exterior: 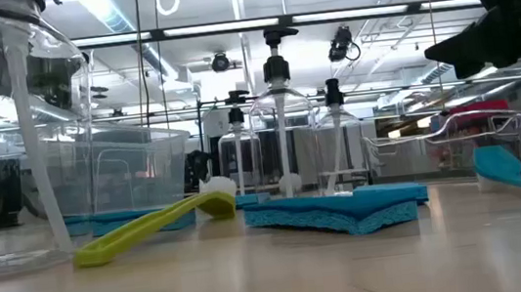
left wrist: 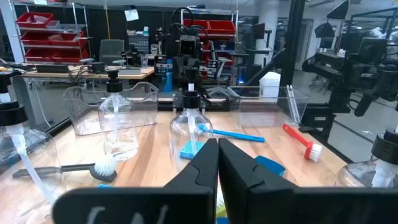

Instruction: Pick & Place Kitchen Sink Supplies

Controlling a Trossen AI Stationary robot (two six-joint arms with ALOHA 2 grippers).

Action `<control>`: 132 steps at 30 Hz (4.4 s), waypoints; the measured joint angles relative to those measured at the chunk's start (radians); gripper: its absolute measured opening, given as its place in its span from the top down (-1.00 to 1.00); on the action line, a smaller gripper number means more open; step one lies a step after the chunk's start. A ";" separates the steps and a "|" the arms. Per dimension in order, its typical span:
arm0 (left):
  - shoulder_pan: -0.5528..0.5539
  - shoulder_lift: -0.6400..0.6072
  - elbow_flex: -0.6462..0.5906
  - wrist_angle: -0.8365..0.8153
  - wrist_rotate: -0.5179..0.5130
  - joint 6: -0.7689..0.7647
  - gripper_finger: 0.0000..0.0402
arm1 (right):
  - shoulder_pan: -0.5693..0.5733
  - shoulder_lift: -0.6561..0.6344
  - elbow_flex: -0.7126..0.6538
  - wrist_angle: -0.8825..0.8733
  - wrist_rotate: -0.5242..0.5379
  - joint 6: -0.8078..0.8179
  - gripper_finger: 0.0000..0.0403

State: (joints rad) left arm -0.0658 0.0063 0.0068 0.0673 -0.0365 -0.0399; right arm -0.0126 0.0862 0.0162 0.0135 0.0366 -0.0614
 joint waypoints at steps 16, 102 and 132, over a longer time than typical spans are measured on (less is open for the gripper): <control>0.000 0.000 0.000 0.000 0.000 0.000 0.92 | 0.000 0.000 0.000 0.000 0.000 0.000 0.89; 0.000 0.000 0.000 0.314 -0.240 -0.264 0.92 | -0.001 0.000 0.000 0.397 0.249 0.288 0.89; 0.001 0.000 0.327 0.168 -0.320 -0.184 0.98 | -0.001 0.112 0.246 0.505 0.390 0.393 0.99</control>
State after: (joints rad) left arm -0.0647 0.0067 0.3337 0.2350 -0.3569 -0.2242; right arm -0.0132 0.1983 0.2618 0.5183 0.4263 0.3317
